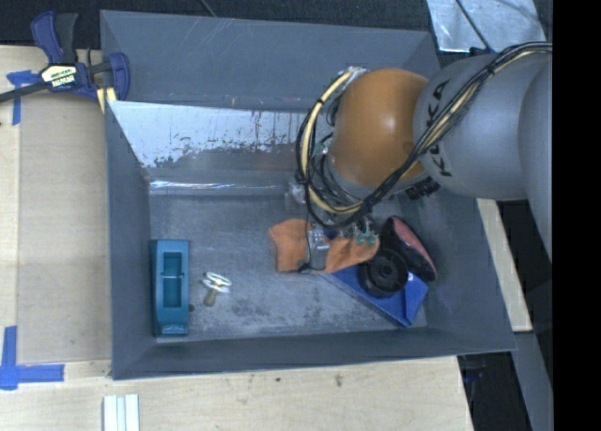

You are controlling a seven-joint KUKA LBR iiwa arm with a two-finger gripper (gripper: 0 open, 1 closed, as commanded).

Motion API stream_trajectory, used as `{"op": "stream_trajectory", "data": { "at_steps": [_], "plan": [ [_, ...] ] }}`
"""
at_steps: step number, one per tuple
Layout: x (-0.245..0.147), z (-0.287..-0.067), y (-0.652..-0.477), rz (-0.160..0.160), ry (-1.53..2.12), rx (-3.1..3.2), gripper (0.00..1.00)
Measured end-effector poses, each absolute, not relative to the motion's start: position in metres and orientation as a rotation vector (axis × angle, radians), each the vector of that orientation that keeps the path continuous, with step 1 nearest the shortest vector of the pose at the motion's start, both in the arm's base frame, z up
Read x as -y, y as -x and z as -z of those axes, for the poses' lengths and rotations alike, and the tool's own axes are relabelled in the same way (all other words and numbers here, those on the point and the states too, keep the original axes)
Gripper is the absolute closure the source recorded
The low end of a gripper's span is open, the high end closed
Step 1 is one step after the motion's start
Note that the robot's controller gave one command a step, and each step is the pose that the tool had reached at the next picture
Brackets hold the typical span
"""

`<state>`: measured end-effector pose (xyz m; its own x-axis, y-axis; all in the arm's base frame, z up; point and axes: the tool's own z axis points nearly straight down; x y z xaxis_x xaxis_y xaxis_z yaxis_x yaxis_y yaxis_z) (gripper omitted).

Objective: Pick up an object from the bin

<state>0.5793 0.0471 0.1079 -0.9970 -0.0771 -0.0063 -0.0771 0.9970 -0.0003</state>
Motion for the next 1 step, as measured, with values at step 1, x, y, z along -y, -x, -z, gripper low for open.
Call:
{"op": "stream_trajectory", "data": {
  "at_steps": [1],
  "plan": [
    [-0.0328, -0.0853, -0.5622, -0.002, 0.178, -3.134, 1.00]
  ]
}}
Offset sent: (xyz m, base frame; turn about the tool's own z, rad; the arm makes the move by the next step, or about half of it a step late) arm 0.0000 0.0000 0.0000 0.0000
